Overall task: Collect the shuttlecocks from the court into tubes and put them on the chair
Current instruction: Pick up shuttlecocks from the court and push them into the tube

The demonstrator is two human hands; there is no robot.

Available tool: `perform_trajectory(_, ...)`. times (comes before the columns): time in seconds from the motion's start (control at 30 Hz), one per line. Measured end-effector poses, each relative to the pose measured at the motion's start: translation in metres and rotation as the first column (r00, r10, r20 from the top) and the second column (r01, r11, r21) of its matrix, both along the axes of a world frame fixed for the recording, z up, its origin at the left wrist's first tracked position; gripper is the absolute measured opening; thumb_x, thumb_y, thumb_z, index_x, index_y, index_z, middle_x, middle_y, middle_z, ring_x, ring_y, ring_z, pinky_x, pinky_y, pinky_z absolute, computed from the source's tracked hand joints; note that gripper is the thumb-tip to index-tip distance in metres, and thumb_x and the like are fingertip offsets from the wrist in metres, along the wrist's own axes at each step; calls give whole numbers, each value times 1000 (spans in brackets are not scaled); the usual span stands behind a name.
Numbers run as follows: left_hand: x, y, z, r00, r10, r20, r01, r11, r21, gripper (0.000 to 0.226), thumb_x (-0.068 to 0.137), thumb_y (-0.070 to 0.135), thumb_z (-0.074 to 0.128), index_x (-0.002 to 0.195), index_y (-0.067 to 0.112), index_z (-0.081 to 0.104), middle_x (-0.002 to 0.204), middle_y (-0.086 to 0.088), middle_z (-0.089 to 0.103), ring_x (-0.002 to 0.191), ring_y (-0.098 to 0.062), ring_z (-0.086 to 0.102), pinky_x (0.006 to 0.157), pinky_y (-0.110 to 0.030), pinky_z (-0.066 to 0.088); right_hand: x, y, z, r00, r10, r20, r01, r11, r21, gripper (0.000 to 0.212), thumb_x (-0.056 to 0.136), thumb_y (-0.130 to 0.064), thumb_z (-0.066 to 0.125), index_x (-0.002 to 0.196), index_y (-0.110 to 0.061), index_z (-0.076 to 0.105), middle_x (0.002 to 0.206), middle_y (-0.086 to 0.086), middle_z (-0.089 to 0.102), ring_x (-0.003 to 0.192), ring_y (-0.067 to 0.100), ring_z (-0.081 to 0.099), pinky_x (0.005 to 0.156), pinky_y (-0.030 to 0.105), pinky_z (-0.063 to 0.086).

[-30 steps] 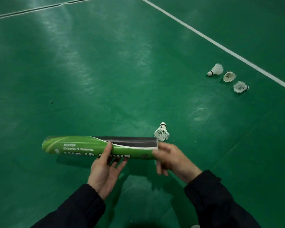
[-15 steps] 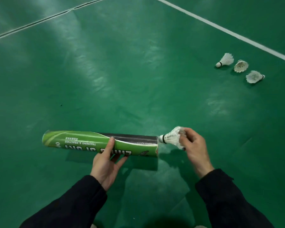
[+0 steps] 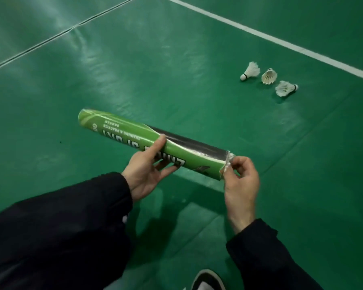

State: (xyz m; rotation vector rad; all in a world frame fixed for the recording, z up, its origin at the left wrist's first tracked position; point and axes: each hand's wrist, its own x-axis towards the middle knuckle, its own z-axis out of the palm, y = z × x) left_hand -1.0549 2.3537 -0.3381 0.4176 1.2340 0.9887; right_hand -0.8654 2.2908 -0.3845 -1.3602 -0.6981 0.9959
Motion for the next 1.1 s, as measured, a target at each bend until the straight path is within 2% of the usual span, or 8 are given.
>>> perform_trajectory(0.13,33,53,20,997,-70,-19,71,995,76,37,80,33,79,105,8,70,88,-6,76,92,-24,76,78,-41,62,28,8,11,963,270,-11,-269,962,34,33,96,-65,44,103,-40,65,58,-15,37,45,-1,32,46,18,21)
perform_trajectory(0.2,64,71,14,987,-156,-23,158,983,94,38,83,34,78,110,9,70,89,-3,76,91,-21,76,79,-39,62,49,14,11,954,294,-51,-294,956,9,53,82,-75,56,108,-29,65,56,-16,48,46,-5,42,48,9,28)
perform_trajectory(0.33,130,92,-10,923,-384,-32,385,920,68,33,84,34,74,110,14,67,96,-1,77,92,-17,75,76,-35,62,97,28,6,956,168,-240,-205,969,-138,93,57,-84,73,105,-4,67,47,-2,32,39,11,25,40,23,20)
perform_trajectory(0.53,200,112,-26,844,-530,79,531,847,7,35,91,30,69,119,10,65,112,-8,78,102,-20,75,79,-37,63,160,29,28,921,50,-386,-165,948,-271,34,91,-32,60,115,-9,61,51,-7,57,37,10,38,36,20,27)
perform_trajectory(0.73,234,146,-46,729,-660,180,673,740,-13,46,88,31,70,125,5,64,113,-11,77,101,-19,75,81,-39,63,161,34,9,920,-261,-294,185,947,-261,47,73,-32,85,114,-14,72,58,10,34,40,9,25,36,19,23)
perform_trajectory(0.87,223,181,-59,652,-731,202,745,667,9,45,92,32,67,128,6,62,118,-10,76,109,-20,73,82,-39,63,141,59,8,880,-255,-401,148,949,-278,54,76,-37,82,121,-12,66,94,18,50,38,7,26,34,18,26)
perform_trajectory(1.0,191,221,-55,620,-743,254,774,633,-37,51,95,34,66,139,11,57,126,-11,73,114,-24,71,83,-42,62,112,95,38,897,-173,-407,-2,919,-395,43,91,-24,70,127,-8,52,65,6,62,41,13,49,35,21,31)
perform_trajectory(1.1,163,250,-44,621,-726,296,770,635,-58,47,95,31,66,135,8,59,125,-14,73,113,-25,72,83,-45,62,97,128,61,902,-149,-406,-55,892,-448,18,93,2,55,104,-9,46,60,9,58,45,16,56,37,23,37)
